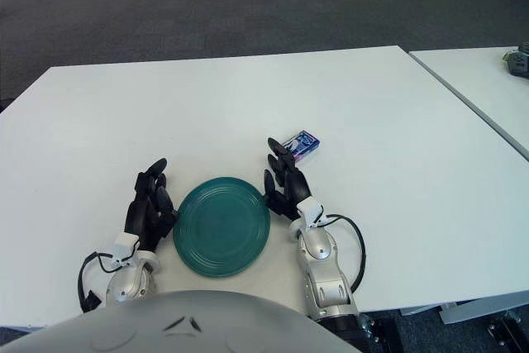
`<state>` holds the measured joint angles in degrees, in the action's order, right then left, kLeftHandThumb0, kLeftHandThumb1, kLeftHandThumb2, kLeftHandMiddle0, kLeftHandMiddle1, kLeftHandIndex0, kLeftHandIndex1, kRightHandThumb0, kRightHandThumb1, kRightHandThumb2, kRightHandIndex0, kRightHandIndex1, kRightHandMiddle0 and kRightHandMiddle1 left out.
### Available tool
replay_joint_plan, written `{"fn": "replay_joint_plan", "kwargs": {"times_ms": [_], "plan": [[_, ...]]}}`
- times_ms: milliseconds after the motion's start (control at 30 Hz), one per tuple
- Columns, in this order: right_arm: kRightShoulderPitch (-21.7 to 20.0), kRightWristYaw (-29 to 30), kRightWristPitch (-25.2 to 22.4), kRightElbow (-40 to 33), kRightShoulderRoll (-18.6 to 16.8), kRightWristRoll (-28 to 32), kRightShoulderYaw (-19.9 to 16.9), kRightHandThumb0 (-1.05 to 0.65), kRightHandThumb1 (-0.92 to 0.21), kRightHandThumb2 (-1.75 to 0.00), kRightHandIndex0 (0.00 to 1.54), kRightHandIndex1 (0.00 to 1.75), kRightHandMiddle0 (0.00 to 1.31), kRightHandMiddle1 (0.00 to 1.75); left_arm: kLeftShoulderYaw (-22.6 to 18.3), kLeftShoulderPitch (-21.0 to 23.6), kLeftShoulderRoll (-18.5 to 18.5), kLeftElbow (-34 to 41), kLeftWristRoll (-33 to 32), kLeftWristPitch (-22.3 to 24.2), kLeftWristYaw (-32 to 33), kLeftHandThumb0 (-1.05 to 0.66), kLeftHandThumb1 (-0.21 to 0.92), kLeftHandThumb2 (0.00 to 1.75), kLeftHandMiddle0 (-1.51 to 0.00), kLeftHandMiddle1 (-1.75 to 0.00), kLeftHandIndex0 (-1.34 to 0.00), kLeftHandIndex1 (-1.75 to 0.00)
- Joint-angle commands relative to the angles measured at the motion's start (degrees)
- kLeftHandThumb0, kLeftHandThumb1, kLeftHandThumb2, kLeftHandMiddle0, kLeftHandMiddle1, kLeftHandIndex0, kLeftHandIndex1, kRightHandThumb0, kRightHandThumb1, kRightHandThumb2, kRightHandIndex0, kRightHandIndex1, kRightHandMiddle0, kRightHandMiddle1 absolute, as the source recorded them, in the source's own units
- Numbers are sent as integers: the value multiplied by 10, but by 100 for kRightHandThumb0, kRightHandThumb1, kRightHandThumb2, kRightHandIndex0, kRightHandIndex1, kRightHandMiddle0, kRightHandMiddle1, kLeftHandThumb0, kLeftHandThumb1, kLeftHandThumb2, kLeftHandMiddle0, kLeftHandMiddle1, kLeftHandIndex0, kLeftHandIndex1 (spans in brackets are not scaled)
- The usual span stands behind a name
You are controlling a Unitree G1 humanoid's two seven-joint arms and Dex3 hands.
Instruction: Put the gum into the plate.
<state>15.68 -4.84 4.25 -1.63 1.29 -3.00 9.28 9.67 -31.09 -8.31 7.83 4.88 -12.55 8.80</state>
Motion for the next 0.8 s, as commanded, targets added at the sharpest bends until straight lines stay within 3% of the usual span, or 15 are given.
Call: {"fn": "replay_joint_plan", "kwargs": {"times_ms": [0, 200, 367, 433, 500, 600, 767], "plan": [[24, -2, -60, 2, 1, 0, 6, -68, -92, -83, 19, 1, 0, 36, -1, -16, -3, -24, -1, 21, 6, -92, 92, 103, -29, -1, 0, -72], [-7, -3, -133, -81, 0, -5, 15, -67, -92, -80, 23, 2, 0, 46, -4, -10, -3, -35, -2, 13, 9, -92, 92, 103, -31, -2, 0, -74], [-69, -25, -131, -123, 43, -41, 16, -68, -92, -70, 31, 4, 0, 63, -9, -3, -3, -49, -8, 5, 7, -92, 92, 103, -33, -2, 0, -77], [-92, -28, -113, -120, 62, -62, 16, -68, -92, -68, 35, 5, 0, 69, -10, 0, -4, -54, -9, 2, 6, -91, 92, 103, -33, -2, 0, -79], [-139, -17, -52, -87, 104, -111, 15, -69, -92, -67, 38, 6, 0, 75, -10, 6, -5, -65, -11, -4, 6, -91, 92, 103, -34, -2, 0, -79], [-174, 16, 20, -67, 146, -197, 32, -71, -92, -65, 44, 7, 1, 84, -11, 13, -5, -77, -16, -17, 2, -90, 92, 103, -33, -2, 0, -81], [-212, 8, 71, -55, 189, -255, 53, -73, -92, -64, 48, 8, 5, 90, -11, 18, -7, -87, -22, -31, 2, -89, 92, 102, -33, -1, 0, -81]]}}
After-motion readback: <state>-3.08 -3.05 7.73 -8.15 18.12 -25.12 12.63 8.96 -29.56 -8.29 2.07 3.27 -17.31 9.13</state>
